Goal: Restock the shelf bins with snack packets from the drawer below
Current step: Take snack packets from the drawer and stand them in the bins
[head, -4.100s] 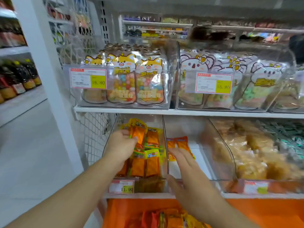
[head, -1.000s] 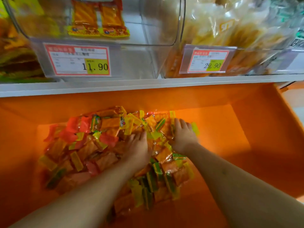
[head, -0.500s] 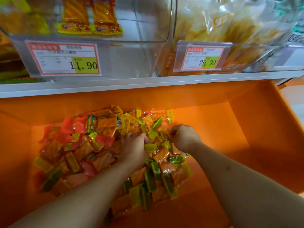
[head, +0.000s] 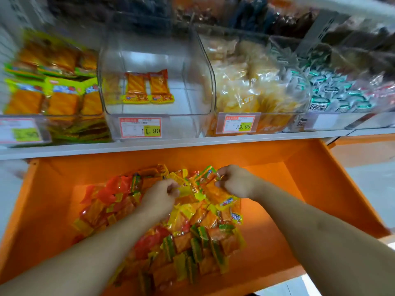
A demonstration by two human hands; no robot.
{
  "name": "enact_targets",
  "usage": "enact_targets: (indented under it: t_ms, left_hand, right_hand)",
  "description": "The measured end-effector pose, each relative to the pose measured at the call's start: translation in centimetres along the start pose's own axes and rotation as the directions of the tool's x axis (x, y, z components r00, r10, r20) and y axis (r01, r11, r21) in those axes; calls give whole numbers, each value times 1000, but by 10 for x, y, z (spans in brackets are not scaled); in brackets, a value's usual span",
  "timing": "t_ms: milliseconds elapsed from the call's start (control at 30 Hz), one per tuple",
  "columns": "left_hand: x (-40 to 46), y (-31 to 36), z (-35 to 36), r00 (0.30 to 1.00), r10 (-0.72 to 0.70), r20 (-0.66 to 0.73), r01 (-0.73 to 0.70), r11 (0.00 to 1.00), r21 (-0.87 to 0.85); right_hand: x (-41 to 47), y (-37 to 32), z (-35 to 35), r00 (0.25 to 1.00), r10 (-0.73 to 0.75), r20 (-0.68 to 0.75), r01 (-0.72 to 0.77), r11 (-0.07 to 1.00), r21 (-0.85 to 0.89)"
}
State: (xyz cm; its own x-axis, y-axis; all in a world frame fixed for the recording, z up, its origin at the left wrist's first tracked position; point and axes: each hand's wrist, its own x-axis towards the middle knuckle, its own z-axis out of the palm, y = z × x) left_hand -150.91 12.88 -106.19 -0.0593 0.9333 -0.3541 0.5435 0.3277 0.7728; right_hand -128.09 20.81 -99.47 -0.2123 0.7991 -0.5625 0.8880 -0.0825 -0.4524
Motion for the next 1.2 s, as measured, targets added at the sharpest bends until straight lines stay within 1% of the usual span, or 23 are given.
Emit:
enact_targets:
  t_ms: [133, 167, 200, 267, 300, 400, 467, 533, 600, 667, 767, 833, 900, 1000, 1033, 1067, 1100, 1200]
  left_hand:
    - [-29, 29, -62, 996, 12, -92, -19, 997, -75]
    - [-40, 39, -78, 995, 3, -99, -16, 991, -131]
    - [-53, 48, -94, 996, -14, -89, -7, 973, -229]
    - [-82, 68, -124, 999, -39, -34, 21, 908, -418]
    - [-96, 77, -139, 999, -30, -16, 19, 883, -469]
    - [-132, 97, -175, 1000, 25, -16, -29, 832, -554]
    - [-148, 105, -194, 998, 54, -24, -58, 810, -584]
    - [-161, 108, -208, 996, 86, -24, -83, 796, -600]
    - [-170, 108, -219, 993, 110, -34, -107, 773, -626]
    - [-174, 109, -225, 991, 122, -56, -127, 729, -672]
    - [-175, 110, -232, 990, 119, -79, -138, 664, -734]
    - [-171, 110, -235, 987, 150, -51, -139, 674, -726]
    - [-164, 112, -237, 986, 166, -2, -113, 663, -740]
    - [-155, 118, -242, 993, 107, 40, -23, 530, -848]
    - [-154, 120, -244, 992, 111, 53, -8, 495, -869]
    - [-153, 119, -245, 991, 125, 57, -11, 485, -875]
    - [-153, 119, -246, 989, 135, 54, -20, 492, -871]
    - [-147, 112, -246, 994, 108, 31, -40, 600, -799]
  right_hand:
    - [-52, -46, -26, 988, -149, -32, 151, 983, 104]
    - [-67, -58, -31, 981, -189, -38, 192, 969, 155]
    - [-82, -71, -34, 973, -223, -53, 229, 952, 205]
    - [-110, -95, -37, 955, -283, -84, 295, 914, 278]
    - [-122, -106, -37, 942, -317, -105, 334, 895, 294]
    - [-150, -132, -29, 901, -403, -158, 433, 843, 320]
    - [-162, -143, -21, 867, -451, -210, 496, 824, 275]
    - [-166, -152, -13, 829, -475, -294, 541, 813, 214]
    - [-167, -163, -7, 805, -479, -350, 569, 792, 223]
    - [-163, -174, -4, 795, -491, -356, 589, 764, 262]
    - [-157, -190, -2, 807, -459, -371, 584, 710, 394]
    - [-153, -198, 0, 818, -451, -358, 575, 642, 507]
    - [-150, -204, 1, 812, -458, -362, 582, 603, 545]
    - [-147, -209, -2, 789, -493, -367, 613, 595, 520]
    - [-147, -211, -4, 779, -507, -368, 625, 583, 519]
    - [-148, -214, -5, 771, -520, -367, 634, 572, 521]
    - [-148, -216, -6, 766, -530, -364, 639, 562, 526]
    - [-146, -219, -8, 761, -533, -368, 645, 564, 516]
